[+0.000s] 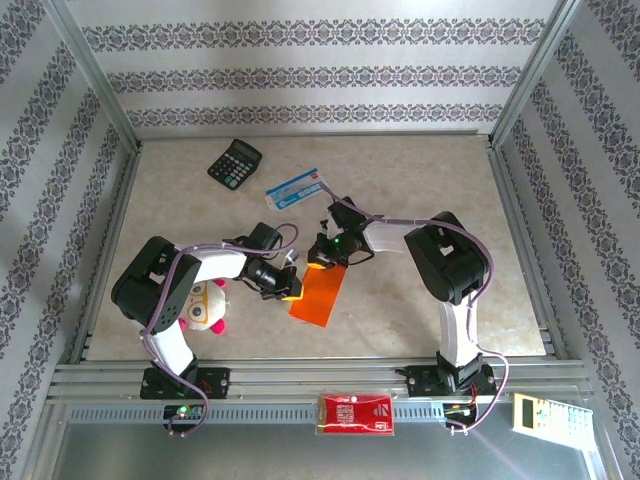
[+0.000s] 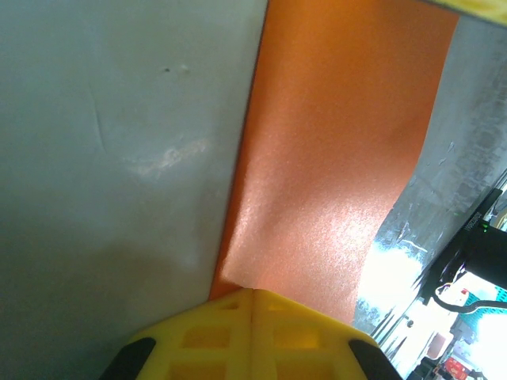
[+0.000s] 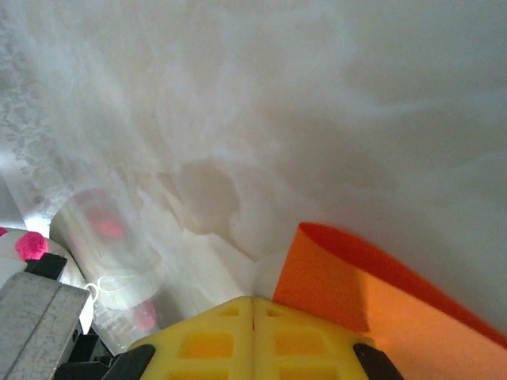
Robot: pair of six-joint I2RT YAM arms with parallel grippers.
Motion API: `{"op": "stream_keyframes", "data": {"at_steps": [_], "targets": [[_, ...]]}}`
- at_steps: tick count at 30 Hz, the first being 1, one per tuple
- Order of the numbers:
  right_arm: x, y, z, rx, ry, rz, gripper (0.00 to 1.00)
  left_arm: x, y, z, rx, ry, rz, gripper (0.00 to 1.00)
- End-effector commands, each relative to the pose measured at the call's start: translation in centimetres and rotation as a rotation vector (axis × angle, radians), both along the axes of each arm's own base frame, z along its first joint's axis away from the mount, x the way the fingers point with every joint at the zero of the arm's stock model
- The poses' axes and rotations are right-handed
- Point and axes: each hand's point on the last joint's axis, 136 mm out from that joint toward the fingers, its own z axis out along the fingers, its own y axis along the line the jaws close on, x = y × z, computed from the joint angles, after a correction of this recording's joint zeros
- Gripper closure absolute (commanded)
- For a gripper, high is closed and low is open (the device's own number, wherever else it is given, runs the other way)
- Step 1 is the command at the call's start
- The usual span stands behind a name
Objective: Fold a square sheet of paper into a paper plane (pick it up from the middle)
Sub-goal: First fold the paper in half at the center of the table.
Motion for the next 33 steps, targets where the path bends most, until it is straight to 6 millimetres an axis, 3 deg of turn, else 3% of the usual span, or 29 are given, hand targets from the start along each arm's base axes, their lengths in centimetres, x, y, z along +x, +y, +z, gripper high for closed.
{"op": "stream_keyframes", "data": {"at_steps": [1,12,15,19,25,33], "targets": [[5.2,-6.6,-3.8,-0.229,-0.066,-0.204,0.94,-5.0,3.5,-3.7,0.187,0.178,-0.013,1.0],[7.9,-8.4,-3.2,-0.212,-0.039,-0.277,0.95,-5.0,3.4,-3.6,0.181,0.175,-0.012,1.0],[8.5,-8.3,-1.8,-0.175,-0.063,-0.27,0.95,-4.9,3.3,-3.5,0.178,0.171,-0.01,1.0],[8.5,-7.2,1.5,-0.099,-0.136,-0.224,0.94,-4.7,3.2,-3.3,0.172,0.168,-0.011,1.0],[4.4,-5.0,4.1,-0.07,-0.206,-0.133,0.94,-4.6,3.1,-3.2,0.167,0.161,-0.009,1.0],[-0.9,-0.8,2.9,-0.037,-0.188,-0.032,0.94,-4.3,2.8,-2.8,0.147,0.157,0.008,1.0]]}}
